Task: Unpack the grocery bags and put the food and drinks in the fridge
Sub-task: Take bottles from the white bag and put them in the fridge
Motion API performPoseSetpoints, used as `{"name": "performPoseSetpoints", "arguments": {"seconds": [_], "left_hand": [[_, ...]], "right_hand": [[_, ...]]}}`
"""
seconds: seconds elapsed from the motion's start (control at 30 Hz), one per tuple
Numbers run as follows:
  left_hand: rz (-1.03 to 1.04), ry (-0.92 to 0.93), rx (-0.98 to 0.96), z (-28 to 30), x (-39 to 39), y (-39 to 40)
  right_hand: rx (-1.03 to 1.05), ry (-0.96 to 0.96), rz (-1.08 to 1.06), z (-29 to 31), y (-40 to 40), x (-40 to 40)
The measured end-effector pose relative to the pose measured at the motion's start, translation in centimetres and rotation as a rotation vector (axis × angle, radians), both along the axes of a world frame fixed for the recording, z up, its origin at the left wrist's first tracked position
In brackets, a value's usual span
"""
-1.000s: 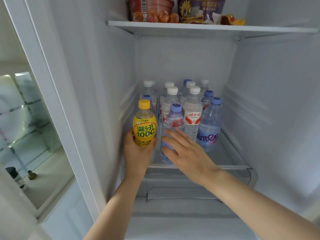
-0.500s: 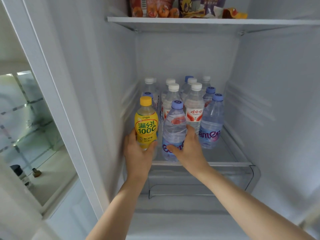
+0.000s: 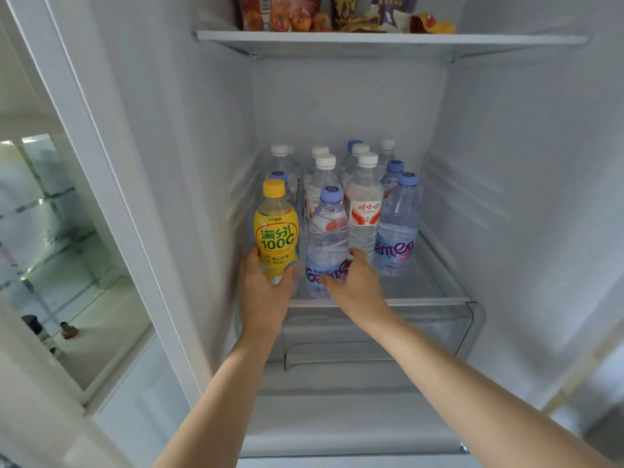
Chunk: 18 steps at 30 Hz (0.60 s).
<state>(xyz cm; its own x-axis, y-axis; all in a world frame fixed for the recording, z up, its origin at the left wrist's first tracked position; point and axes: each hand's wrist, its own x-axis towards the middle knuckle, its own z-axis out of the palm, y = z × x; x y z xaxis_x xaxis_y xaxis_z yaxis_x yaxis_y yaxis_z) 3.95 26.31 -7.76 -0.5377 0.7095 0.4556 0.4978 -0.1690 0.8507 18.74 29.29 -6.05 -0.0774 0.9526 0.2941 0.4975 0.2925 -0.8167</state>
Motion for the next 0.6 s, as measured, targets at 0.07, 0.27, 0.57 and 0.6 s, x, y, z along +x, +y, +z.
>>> {"name": "performPoseSetpoints", "arguments": {"seconds": [0.07, 0.27, 0.57, 0.6], "left_hand": [[-0.017, 0.028, -0.019, -0.5, -0.1, -0.1], [-0.082, -0.081, -0.062, -1.3, 0.1, -2.6], [-0.179, -0.147, -0.093, 0.5, 2.4, -10.5], [-0.181, -0.15, -0.072, 0.9, 2.8, -11.2]], "right_hand": [[-0.014, -0.023, -0.015, -0.1, -0.5, 0.3], [-0.059, -0.029, -0.075, -0.2, -3.7, 1.1], [0.072, -0.049, -0.173, -0.4, -10.8, 2.0], [0.098, -0.059, -0.185, -0.1, -11.6, 2.4]]}}
